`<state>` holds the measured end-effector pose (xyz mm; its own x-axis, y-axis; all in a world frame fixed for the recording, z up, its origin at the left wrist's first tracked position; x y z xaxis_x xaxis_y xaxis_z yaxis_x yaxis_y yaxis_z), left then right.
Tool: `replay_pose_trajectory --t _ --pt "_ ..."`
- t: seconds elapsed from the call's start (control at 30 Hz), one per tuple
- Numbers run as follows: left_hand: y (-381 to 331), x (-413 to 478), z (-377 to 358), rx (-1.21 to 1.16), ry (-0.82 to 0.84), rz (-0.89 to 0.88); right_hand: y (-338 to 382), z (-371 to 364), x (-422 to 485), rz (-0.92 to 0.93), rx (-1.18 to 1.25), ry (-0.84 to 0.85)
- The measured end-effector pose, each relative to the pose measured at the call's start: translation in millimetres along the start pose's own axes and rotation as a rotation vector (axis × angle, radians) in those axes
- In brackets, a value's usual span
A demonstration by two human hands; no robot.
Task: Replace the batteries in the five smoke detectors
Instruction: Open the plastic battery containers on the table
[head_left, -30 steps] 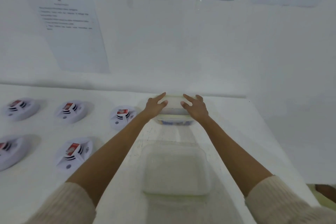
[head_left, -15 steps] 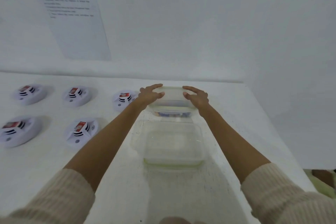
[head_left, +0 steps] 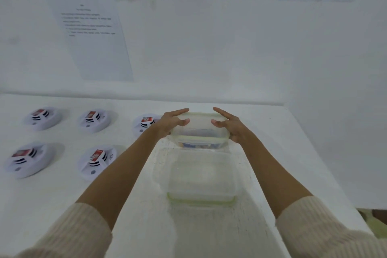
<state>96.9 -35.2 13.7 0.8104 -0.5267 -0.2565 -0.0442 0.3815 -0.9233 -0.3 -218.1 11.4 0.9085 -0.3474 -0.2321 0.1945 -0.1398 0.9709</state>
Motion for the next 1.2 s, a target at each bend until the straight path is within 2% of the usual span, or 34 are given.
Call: replay_pose_trajectory --t 0.1,0.27,0.33,0.4,0.5,0.57,0.63,0.77,0.83,0.97,1.07,1.2 --pt "-3 4 -1 0.009 -0.005 -0.017 6 5 3 0.065 -0.103 -0.111" --pt "-5 9 -1 0.103 0.003 -0.057 12 6 7 0.187 -0.380 -0.201" --pt "-4 14 -1 0.271 -0.071 -0.052 15 5 8 0.206 -0.477 -0.307" --pt "-9 14 -5 0.568 -0.193 -0.084 16 0 6 0.216 -0.613 -0.410" --pt "-21 15 -14 0.833 -0.253 -0.283 10 -13 3 0.175 -0.734 -0.411" --pt "-22 17 -19 0.944 -0.166 -0.386 5 -16 3 0.100 -0.734 -0.339" --pt "-20 22 -18 0.987 -0.051 -0.383 4 -15 2 0.050 -0.692 -0.247" --pt "-26 22 -12 1.122 -0.073 -0.366 7 -11 4 0.018 -0.599 -0.059" --pt "-30 22 -10 1.129 -0.062 -0.273 12 -10 9 0.042 -0.549 -0.022" --pt "-39 20 -5 1.230 0.011 -0.036 27 -8 20 0.167 -0.584 -0.151" --pt "-37 20 -4 1.202 0.015 -0.021 33 -8 26 0.207 -0.650 -0.262" --pt "-28 23 -8 1.038 -0.014 -0.036 30 -14 35 0.286 -0.495 -0.206"
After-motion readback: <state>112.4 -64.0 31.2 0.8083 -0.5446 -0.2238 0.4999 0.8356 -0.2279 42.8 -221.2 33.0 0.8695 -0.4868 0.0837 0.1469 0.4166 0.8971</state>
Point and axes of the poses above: each hand's wrist, its own x-axis towards the middle knuckle, its own z-axis out of the back of the hand, y = z × x, the point moved 4 cm from there along x, towards the middle knuckle, and after that the axes turned 4 degrees about x, right-handed, at the moved point
